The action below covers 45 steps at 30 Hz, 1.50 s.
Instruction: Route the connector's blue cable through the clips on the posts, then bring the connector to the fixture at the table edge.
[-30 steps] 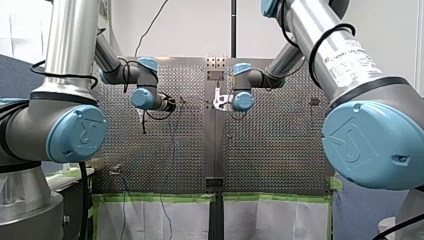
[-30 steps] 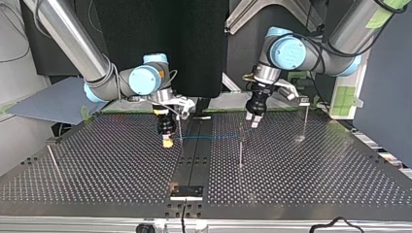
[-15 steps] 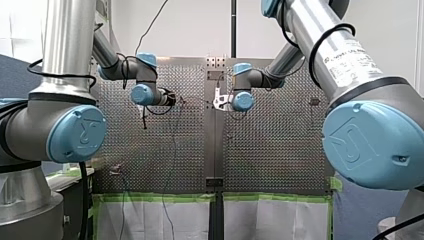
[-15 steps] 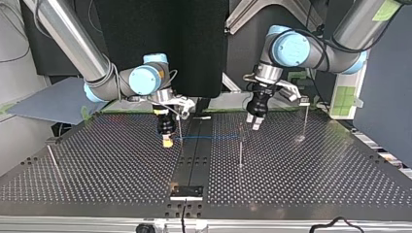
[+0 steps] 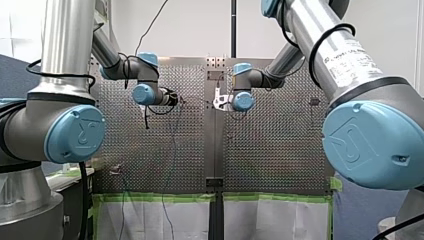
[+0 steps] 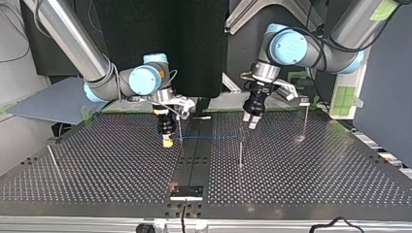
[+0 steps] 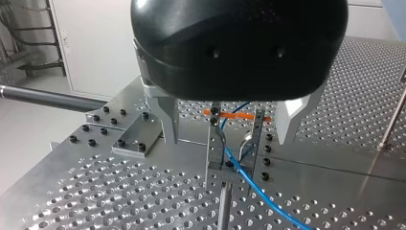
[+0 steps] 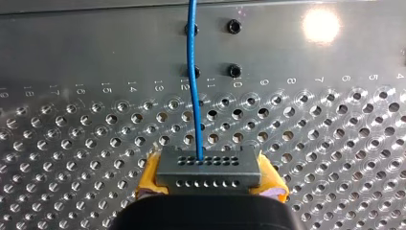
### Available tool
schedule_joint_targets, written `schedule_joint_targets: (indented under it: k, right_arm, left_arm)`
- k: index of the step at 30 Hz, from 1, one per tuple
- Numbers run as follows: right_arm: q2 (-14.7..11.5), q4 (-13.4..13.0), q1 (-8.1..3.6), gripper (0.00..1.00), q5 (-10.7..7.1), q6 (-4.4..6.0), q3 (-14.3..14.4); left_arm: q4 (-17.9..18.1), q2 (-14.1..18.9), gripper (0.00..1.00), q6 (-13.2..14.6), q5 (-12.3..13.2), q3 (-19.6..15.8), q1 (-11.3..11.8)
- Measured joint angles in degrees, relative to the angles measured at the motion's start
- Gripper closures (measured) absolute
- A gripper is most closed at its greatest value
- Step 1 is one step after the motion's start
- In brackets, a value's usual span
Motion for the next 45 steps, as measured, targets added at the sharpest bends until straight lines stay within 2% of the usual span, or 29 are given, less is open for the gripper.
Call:
schedule_joint_targets:
  k: [28,37,41,45]
  right_arm:
    - [-0.01,0.39,0.0,1.0,-0.18,0.0,-0.03]
    - [-0.01,0.61,-0.09,1.0,-0.17,-0.08,-0.02]
    - [-0.01,0.88,-0.11,1.0,-0.17,-0.15,-0.02]
    - [0.0,1.28,-0.31,1.0,-0.11,-0.21,-0.01]
  left_arm:
    - [0.15,-0.01,0.0,0.04,-0.21,0.01,-0.53]
    - [0.04,-0.01,0.0,2.39,-3.43,0.03,-0.84]
    - [-0.94,-0.03,0.0,4.22,-5.64,0.12,-2.07]
    - [-1.7,-0.09,0.0,4.63,-7.62,0.96,-3.78]
